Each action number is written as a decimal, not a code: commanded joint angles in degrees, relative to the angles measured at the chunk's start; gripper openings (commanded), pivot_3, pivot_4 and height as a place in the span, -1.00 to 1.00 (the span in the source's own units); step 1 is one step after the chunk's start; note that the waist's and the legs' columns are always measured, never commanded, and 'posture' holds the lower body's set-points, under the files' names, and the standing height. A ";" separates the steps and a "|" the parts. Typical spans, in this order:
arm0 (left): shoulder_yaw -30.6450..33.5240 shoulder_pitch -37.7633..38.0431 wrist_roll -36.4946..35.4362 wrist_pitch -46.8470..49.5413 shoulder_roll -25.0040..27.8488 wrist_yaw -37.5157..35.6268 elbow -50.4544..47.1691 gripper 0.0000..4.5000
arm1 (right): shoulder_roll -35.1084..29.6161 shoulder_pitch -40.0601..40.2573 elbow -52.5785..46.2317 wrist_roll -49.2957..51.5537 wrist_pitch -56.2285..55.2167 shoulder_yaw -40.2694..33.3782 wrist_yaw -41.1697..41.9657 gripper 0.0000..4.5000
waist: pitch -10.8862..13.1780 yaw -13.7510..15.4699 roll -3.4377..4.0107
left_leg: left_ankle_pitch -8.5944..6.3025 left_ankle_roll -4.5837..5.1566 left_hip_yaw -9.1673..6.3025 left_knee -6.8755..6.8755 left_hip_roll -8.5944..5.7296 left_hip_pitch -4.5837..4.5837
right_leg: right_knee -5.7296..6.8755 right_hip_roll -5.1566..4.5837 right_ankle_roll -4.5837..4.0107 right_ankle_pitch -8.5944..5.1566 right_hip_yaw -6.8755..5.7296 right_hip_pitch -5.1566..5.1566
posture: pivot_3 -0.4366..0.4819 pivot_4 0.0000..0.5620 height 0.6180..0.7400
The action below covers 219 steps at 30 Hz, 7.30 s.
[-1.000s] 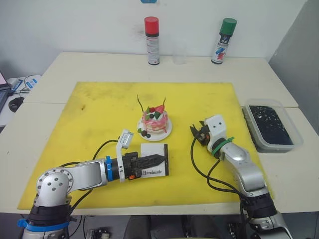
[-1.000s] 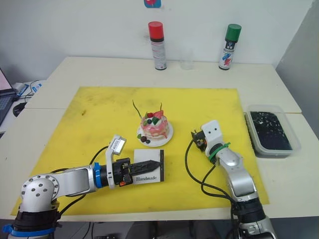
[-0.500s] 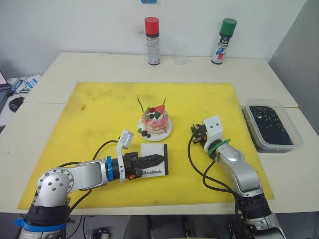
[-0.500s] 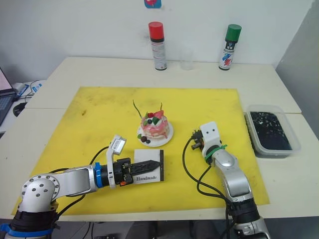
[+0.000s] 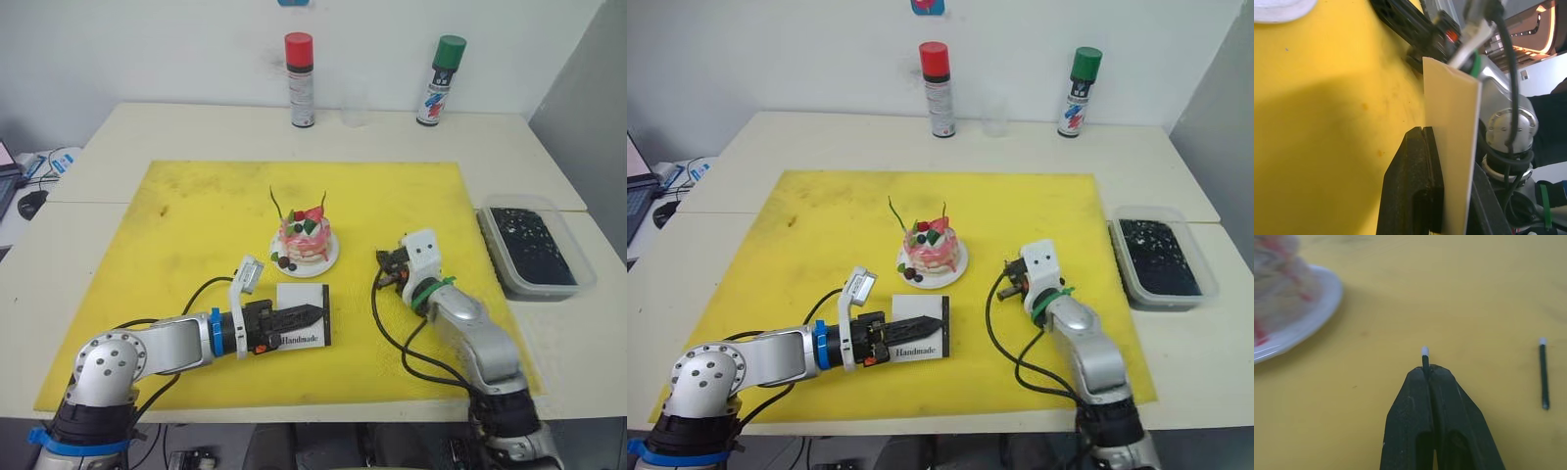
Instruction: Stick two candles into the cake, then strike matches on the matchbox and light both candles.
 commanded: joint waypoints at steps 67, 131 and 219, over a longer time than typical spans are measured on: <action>-2.01 -14.55 10.67 1.37 -2.66 -15.42 8.13 -1.00 | -25.75 -5.67 -18.73 1.97 -16.08 9.52 28.71 -0.99 | -0.03 0.02 -0.07 | 0.05 -0.06 -0.09 0.08 -0.01 0.08 | 0.07 0.07 0.23 -0.11 -0.06 0.11 | -0.05 -0.47 1.00; 21.72 -14.51 5.27 -1.54 15.09 -11.15 9.82 -1.00 | -12.34 -27.56 -1.98 -6.29 -17.88 12.26 28.02 -0.99 | 0.28 -0.45 -0.22 | 0.11 -0.15 -0.15 0.80 0.11 0.18 | 0.98 0.08 0.25 -0.14 -0.07 0.04 | -0.05 -0.47 1.00; 13.00 -0.05 15.52 -0.73 4.64 -17.74 2.05 -1.00 | 1.09 -42.13 32.46 -23.99 -37.81 16.35 19.51 -0.99 | 0.28 -0.11 -0.24 | 0.09 -0.15 -0.11 0.58 0.10 0.03 | 0.95 -0.05 -0.22 -0.12 -0.11 -0.16 | -0.05 -0.47 1.00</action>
